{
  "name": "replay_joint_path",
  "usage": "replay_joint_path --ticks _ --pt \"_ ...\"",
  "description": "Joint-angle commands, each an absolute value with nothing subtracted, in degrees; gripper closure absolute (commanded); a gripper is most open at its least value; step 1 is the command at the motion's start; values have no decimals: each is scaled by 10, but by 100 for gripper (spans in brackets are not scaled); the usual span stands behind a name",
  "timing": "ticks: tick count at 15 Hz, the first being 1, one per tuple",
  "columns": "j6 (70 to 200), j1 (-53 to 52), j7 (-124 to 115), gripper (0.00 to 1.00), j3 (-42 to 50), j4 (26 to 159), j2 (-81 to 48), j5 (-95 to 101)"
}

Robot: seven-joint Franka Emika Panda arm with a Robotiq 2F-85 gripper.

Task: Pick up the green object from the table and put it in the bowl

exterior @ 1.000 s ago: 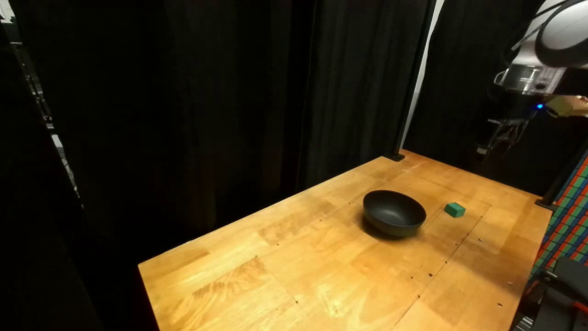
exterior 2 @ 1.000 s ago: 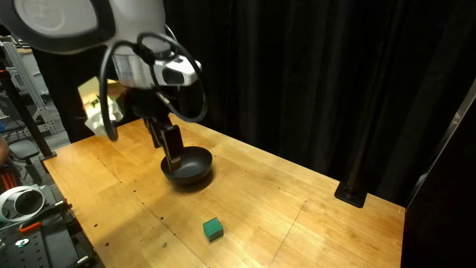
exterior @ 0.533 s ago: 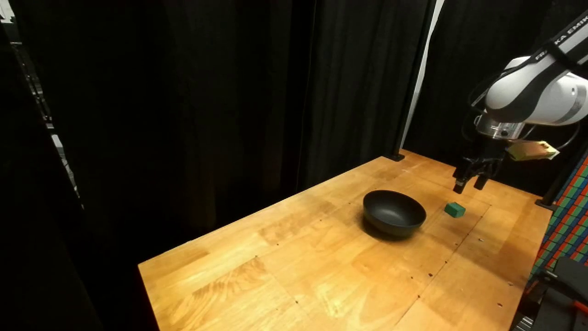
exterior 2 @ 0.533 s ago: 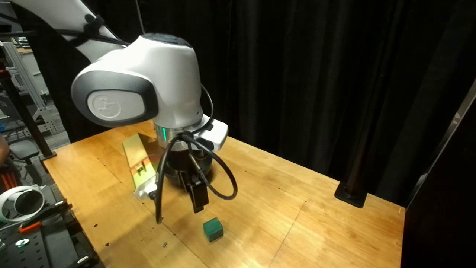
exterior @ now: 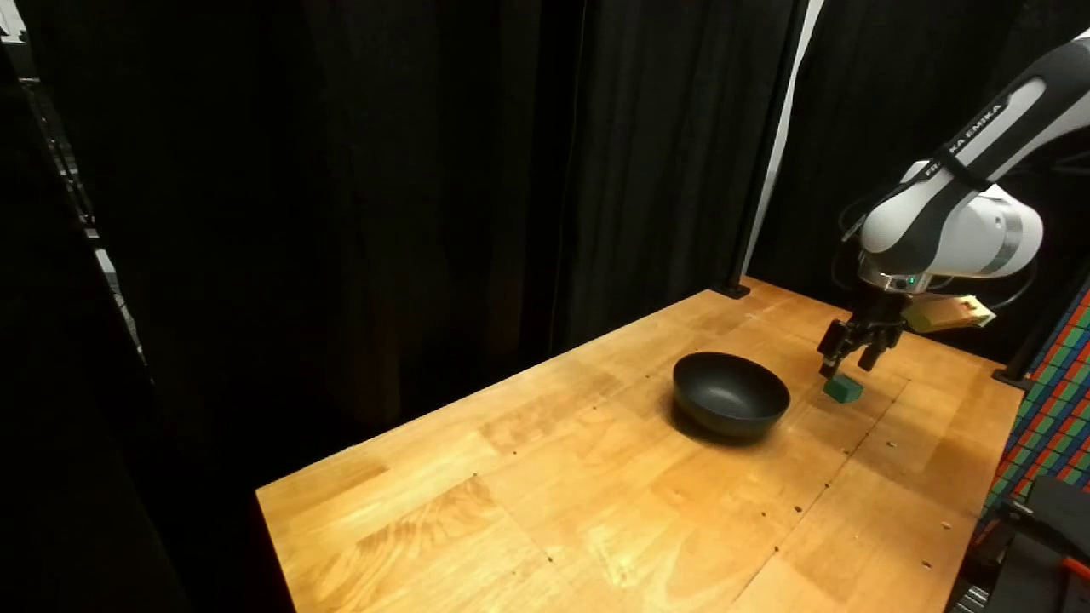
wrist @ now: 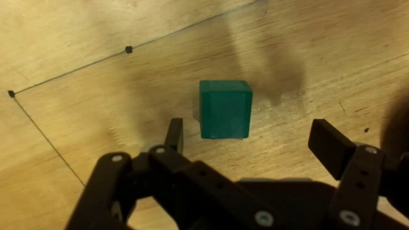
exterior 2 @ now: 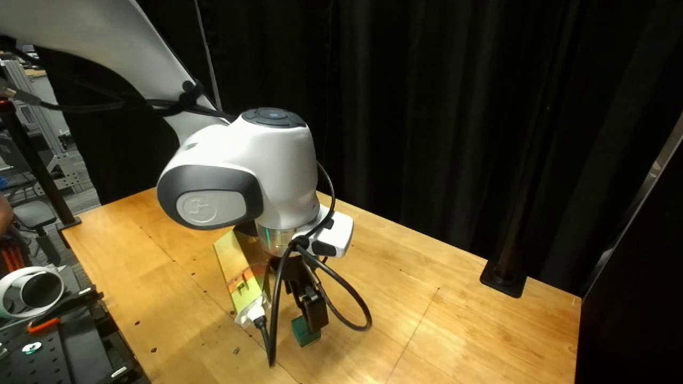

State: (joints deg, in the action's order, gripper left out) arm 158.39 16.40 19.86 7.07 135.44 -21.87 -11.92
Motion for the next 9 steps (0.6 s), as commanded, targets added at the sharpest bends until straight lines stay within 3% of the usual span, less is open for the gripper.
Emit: replay_joint_path --ticks 1,2,9 --pt "1592 194 199 8 53 1319 -261 -112" --pt "1589 200 199 27 51 1315 -267 -109" --pt "1523 219 189 82 50 1306 -253 -102"
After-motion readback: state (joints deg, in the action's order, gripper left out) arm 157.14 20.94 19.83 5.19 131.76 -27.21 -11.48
